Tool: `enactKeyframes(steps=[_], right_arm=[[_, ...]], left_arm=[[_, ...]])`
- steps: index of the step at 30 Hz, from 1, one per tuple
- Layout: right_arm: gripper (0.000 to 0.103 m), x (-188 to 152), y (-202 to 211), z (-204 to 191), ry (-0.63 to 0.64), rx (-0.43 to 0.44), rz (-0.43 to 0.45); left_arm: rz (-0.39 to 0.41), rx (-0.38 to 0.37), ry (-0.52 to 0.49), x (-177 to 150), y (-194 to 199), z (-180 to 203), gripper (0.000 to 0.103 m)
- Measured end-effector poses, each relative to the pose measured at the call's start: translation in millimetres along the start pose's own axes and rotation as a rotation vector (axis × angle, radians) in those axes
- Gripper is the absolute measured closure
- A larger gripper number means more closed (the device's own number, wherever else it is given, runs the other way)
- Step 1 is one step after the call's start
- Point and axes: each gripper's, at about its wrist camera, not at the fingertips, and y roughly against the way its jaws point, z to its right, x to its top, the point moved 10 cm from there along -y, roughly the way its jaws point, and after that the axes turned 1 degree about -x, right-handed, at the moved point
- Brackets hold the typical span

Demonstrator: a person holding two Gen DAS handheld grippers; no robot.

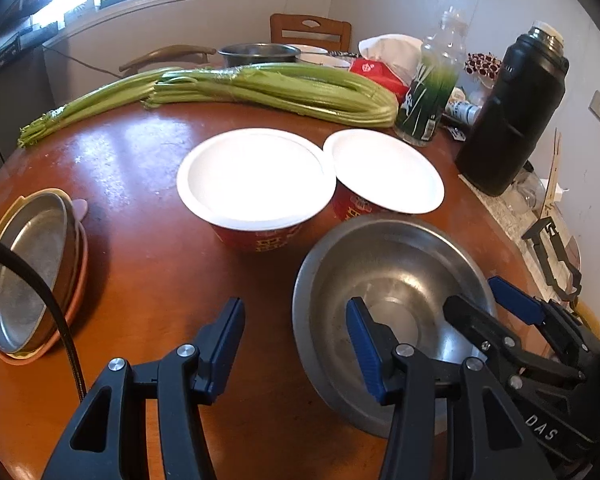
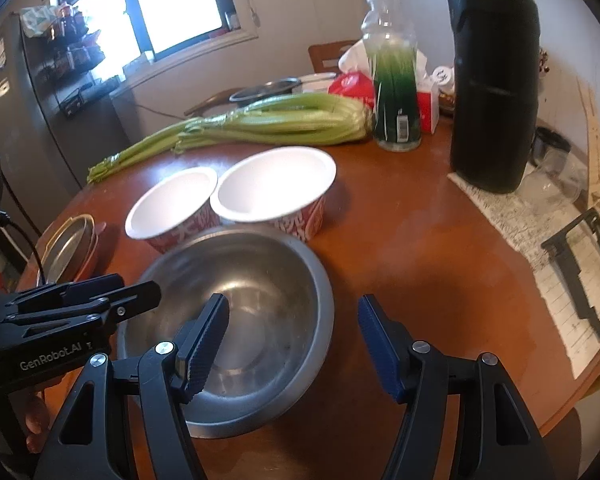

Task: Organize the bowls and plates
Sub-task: 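Grasp the deep steel bowl rim with the left gripper, then carry the steel bowl with the left gripper beside the red paper bowls and set it down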

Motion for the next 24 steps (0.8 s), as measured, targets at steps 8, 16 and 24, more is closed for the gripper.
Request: enactKeyframes(steps=[8,16,24], right_arm=[[0.046,-4.8,-9.1,-2.2,0.017,0.013,-0.006],[0.059,-4.3,-9.2,-4.7,0.022,0.028,-0.005],[0.058,-3.2,0.9,-16.2,0.05,0.022,0.008]], left_arm=[[-0.03,-0.024,-0.011,-3.4,-15.3,10.6,0.051],[-0.039,-0.057,-0.027,-4.6,-19.2,20.9,0.058],[-0.013,-0.047,-0.027,-3.5,-5.0,14.2,0.058]])
